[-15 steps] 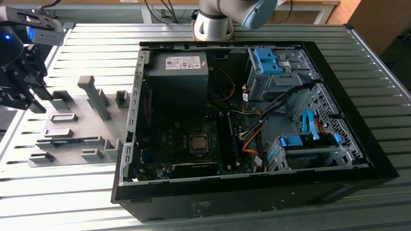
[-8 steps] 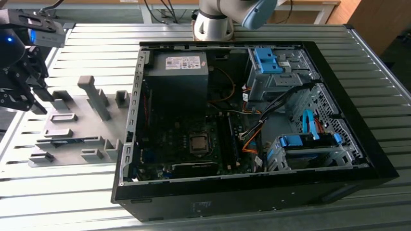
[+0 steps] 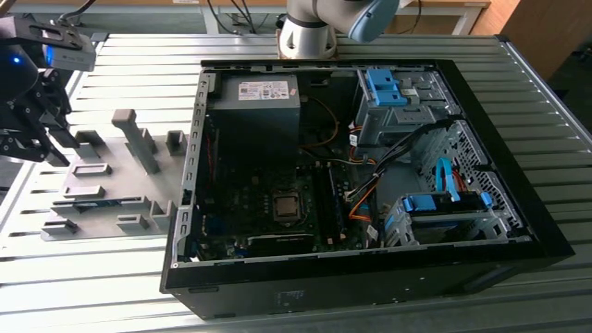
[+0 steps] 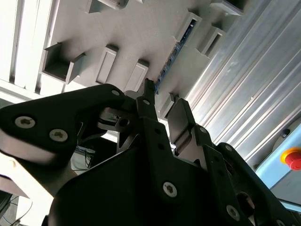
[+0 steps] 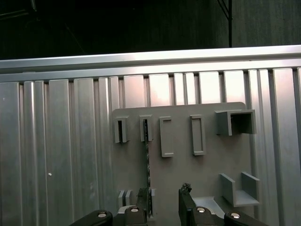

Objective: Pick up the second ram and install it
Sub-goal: 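Pick up the second ram and move it above second insertion slot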

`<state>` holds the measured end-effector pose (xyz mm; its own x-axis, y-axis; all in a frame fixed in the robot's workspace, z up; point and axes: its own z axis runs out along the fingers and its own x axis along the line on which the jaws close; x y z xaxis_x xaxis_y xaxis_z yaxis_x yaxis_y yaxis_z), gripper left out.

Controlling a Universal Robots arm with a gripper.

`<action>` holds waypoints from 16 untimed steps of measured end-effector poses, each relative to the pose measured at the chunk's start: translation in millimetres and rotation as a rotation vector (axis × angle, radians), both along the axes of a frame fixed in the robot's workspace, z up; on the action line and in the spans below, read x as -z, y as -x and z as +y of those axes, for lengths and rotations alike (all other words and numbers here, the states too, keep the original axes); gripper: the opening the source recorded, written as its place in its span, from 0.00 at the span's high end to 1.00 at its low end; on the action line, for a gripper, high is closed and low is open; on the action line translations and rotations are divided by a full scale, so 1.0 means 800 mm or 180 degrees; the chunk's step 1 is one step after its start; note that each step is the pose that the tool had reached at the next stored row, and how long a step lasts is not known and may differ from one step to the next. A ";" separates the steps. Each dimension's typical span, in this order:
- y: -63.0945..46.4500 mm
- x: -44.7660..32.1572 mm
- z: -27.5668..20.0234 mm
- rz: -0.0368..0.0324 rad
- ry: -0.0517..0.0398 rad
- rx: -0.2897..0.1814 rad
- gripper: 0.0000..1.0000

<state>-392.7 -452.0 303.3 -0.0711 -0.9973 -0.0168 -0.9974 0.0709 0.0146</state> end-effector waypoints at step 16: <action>0.000 0.0064 -0.0005 -0.0001 -0.0001 0.0000 0.61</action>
<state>-392.7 -452.3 298.2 -0.0711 -0.9973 -0.0170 -0.9974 0.0709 0.0143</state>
